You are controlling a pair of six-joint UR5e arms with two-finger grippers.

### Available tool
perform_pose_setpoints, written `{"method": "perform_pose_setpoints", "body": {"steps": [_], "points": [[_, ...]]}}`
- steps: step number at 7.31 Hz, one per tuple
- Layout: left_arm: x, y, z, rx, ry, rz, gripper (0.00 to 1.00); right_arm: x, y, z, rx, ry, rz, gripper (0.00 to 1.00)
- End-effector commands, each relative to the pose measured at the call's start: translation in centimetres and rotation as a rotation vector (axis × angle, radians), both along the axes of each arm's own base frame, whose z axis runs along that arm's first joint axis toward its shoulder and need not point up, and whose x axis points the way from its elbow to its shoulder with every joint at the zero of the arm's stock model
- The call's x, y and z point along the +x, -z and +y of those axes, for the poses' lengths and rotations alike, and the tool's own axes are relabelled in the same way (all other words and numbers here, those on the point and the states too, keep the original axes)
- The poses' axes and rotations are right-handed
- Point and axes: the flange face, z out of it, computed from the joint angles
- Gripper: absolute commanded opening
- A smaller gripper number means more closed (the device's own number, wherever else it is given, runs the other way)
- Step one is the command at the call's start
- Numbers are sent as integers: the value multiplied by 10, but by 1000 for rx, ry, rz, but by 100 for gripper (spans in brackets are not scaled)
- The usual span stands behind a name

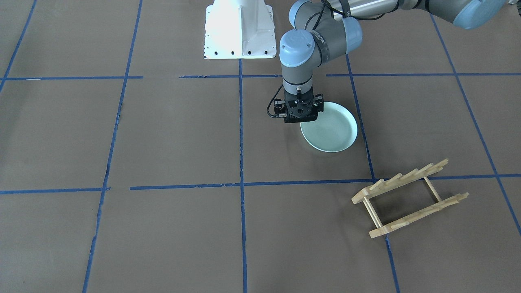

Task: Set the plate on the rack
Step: 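Move the left gripper down to the rim of the pale green plate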

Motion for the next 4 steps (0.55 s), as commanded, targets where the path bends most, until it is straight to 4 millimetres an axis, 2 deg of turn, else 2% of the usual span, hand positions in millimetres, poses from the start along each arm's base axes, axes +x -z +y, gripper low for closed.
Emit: {"method": "perform_pose_setpoints", "body": {"steps": [1,3,4], "points": [[-5,-9,-5,13,7,19,77,0,0,0,-1,1,0,100],[-8,-14,-6,18,10,27,64,0,0,0,-1,0,0,100],[-7,-14,-6,16,10,26,60,0,0,0,0,1,0,100]]}}
